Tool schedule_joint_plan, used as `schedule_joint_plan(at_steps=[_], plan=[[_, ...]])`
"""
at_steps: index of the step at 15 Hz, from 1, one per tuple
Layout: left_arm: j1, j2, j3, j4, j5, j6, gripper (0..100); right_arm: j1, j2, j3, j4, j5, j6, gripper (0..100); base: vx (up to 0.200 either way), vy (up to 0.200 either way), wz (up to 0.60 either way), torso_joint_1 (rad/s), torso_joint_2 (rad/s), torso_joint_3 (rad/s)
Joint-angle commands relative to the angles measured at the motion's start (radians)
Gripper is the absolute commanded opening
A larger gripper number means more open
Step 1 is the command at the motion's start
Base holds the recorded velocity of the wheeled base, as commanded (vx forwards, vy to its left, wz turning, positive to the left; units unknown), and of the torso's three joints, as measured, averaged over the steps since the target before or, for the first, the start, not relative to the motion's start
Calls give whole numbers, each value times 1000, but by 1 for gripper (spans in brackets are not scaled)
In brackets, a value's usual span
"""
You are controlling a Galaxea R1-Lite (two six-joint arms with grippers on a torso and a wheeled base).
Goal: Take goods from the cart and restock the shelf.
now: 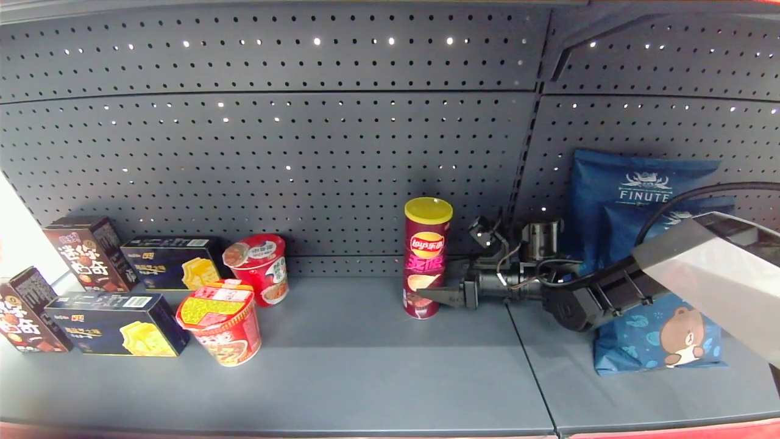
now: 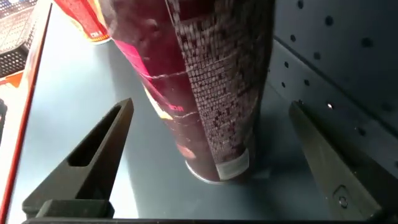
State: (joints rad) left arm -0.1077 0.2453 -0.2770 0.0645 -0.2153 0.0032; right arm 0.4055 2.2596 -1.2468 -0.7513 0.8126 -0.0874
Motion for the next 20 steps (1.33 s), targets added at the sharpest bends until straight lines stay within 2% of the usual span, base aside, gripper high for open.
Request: schedule_joint_plan(at_steps=[1,4,5,10,13,20], plan=[[0,0,2,0,1,0,0,7,32,-17,-2,0,0,100,0,0,0,0,0,0],[0,0,7,0,2,1,0,19,58,-57,1,2,0,100,0,0,0,0,0,0],[0,0,7,0,2,0,0,21,67,-65,-7,2,-2,0,0,0,0,0,0,0],[2,-26,44,0,4,0,0,41,9,-28,-8,-13,0,0,0,0,0,0,0,0],[0,-61,71,0,2,0,0,68,-103,84,-10,-32,0,0,0,0,0,0,0,0],[-4,-64,59,-2,-4,0,0,136,-426,408,-22,-104,0,0,0,0,0,0,0,0]])
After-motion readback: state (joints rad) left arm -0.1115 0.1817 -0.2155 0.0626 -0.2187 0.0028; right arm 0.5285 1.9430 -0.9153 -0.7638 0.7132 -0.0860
